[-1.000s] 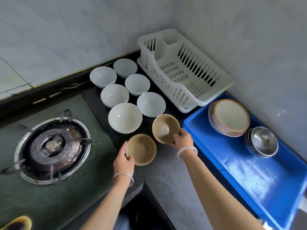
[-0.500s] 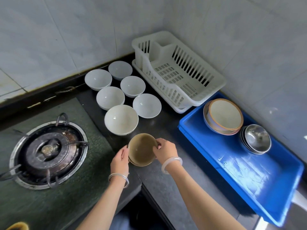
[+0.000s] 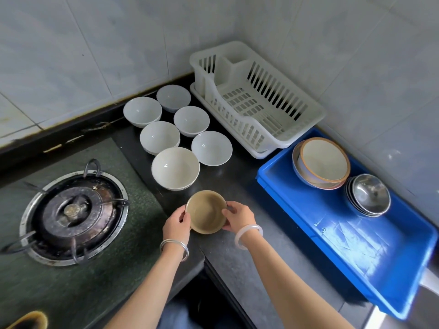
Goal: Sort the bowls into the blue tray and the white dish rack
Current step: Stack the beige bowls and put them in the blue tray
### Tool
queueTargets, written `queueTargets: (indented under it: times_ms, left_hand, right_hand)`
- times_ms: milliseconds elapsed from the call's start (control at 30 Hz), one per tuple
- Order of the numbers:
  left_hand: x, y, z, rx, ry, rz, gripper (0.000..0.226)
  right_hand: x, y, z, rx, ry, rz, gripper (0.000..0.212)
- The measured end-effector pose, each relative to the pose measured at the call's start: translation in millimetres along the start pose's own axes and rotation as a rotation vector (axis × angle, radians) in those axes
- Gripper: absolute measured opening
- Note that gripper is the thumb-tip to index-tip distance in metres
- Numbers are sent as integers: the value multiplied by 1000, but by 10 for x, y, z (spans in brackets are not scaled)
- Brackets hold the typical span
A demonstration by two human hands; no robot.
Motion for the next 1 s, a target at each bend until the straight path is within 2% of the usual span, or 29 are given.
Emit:
queueTargets:
  times_ms: [233, 467, 633, 800, 933, 1000]
  left_hand:
    - [151, 276, 428, -24, 122, -104, 25]
    - [598, 1233, 1041, -40, 266, -357, 14]
    - [989, 2171, 1194, -69, 239, -568, 16]
    - [1309, 3023, 1127, -127, 180, -690, 16]
    - [1473, 3538, 997, -202, 156, -742, 18]
    - [1549, 3748, 926, -242, 136, -773, 21]
  right_hand:
    - [156, -474, -11, -195, -103, 137, 26]
    - [437, -1620, 230, -528, -175, 332, 13]
    - [661, -2400, 643, -742, -176, 483, 14]
    - [821, -2932, 1144, -937, -159, 631, 10]
    - [808, -3173, 1516, -1176, -48, 682, 11]
    - [756, -3230, 1656, -1220, 23, 669, 15]
Point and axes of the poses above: each hand's wrist, its own x-axis away from the middle knuckle, its own y-axis out of the palm, z = x × y, the point moved 5 cm from there along -x, towards the middle knuckle, and after that the axes turned 6 degrees about -x, right-handed, at the moved point
